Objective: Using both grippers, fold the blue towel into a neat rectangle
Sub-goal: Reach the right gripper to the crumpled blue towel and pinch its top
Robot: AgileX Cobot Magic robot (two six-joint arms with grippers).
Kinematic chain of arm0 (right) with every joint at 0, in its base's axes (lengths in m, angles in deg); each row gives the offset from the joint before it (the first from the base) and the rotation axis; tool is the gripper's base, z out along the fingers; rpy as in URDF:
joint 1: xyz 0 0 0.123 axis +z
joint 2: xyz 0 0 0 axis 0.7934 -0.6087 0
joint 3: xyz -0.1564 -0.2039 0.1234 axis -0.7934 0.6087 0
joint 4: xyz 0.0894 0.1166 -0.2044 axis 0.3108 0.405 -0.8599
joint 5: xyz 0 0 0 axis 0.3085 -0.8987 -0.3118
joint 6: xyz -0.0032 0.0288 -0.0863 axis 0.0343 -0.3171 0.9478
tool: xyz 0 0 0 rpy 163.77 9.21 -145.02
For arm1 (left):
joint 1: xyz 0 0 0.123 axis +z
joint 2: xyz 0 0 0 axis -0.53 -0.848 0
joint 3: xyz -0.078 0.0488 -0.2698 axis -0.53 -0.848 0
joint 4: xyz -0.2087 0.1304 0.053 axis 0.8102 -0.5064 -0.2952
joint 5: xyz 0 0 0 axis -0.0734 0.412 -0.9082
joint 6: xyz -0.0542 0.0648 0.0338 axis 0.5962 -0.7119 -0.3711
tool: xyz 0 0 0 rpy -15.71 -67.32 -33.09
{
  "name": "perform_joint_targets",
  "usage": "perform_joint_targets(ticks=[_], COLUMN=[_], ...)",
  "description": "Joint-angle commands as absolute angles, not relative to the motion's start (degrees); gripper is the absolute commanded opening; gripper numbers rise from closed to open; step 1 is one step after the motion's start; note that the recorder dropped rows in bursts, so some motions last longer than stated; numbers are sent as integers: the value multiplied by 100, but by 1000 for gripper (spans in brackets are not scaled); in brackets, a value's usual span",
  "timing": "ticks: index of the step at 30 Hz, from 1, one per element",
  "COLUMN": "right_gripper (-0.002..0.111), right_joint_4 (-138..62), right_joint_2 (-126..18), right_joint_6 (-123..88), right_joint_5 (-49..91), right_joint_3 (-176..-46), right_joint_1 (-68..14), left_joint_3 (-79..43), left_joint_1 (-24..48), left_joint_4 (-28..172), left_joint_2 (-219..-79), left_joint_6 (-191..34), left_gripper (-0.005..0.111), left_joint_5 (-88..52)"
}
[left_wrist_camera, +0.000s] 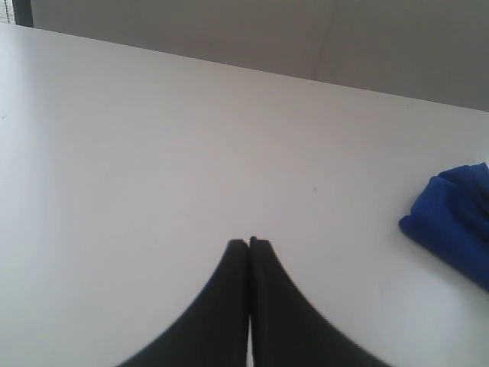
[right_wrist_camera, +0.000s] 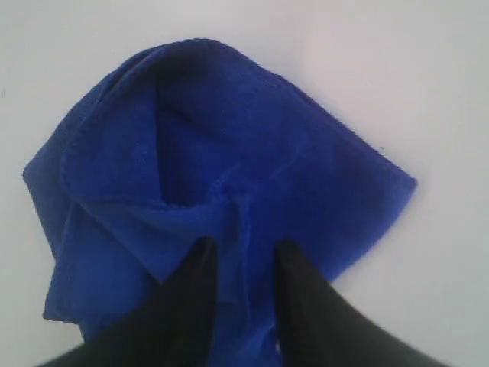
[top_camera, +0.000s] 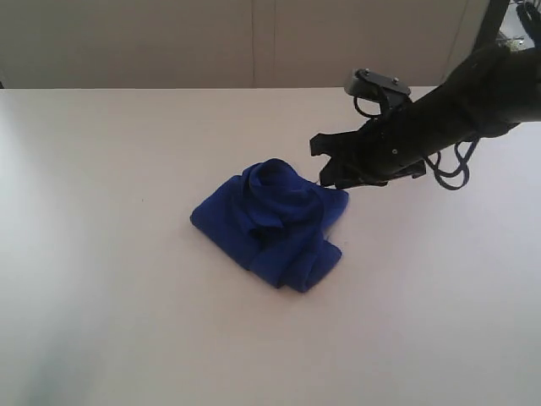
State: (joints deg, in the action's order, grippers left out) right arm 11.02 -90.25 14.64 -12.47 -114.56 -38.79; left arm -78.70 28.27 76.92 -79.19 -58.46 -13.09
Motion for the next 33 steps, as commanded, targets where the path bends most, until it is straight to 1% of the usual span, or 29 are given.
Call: perform_joint_targets(ticks=[1, 8, 9, 10, 12, 13, 14, 17, 22, 28, 30, 31, 33], right_gripper=[36, 36, 35, 30, 15, 5, 0, 0, 0, 0, 0, 0, 0], right_joint_4=[1791, 2526, 2625, 2746, 2949, 2948, 2948, 2926, 2706, 1703, 1315, 1112, 1102], right_joint_2=[-9364, -9802, -9805, -9805, -9761, -9734, -9707, -9684, -9484, -8668, -8478, -8273, -8156], right_joint_6=[2147, 2851, 3012, 3212, 3477, 3575, 3616, 3744, 3786, 3152, 2768, 2518, 2518], right_joint_5=[-1342, -1355, -1355, -1395, -1344, -1331, -1344, -1536, -1453, -1429, -1191, -810, -637], right_joint_3=[-11582, -11603, -11603, -11603, -11603, -11603, -11603, -11603, -11603, -11463, -11351, -11183, -11017], right_joint_1=[-3886, -3886, -3886, -3886, -3886, -3886, -3886, -3886, -3886, -3886, -3886, -3886, -3886], left_joint_3=[-7888, -7888, -7888, -7888, -7888, -7888, -7888, -7888, -7888, -7888, -7888, -7888, -7888], left_joint_1=[2852, 2852, 2852, 2852, 2852, 2852, 2852, 2852, 2852, 2852, 2852, 2852, 2852], left_joint_4=[7740, 7740, 7740, 7740, 7740, 7740, 7740, 7740, 7740, 7740, 7740, 7740, 7740], left_joint_2=[-7895, -7895, -7895, -7895, -7895, -7895, -7895, -7895, -7895, -7895, -7895, -7895, -7895], left_joint_6=[-5847, -5847, -5847, -5847, -5847, -5847, -5847, -5847, -5847, -5847, -5847, -5847, -5847], left_gripper=[0, 0, 0, 0, 0, 0, 0, 0, 0, 0, 0, 0, 0], left_joint_5=[-1301, -1301, -1301, -1301, -1301, -1301, -1301, -1301, -1301, -1301, -1301, -1301, -1301])
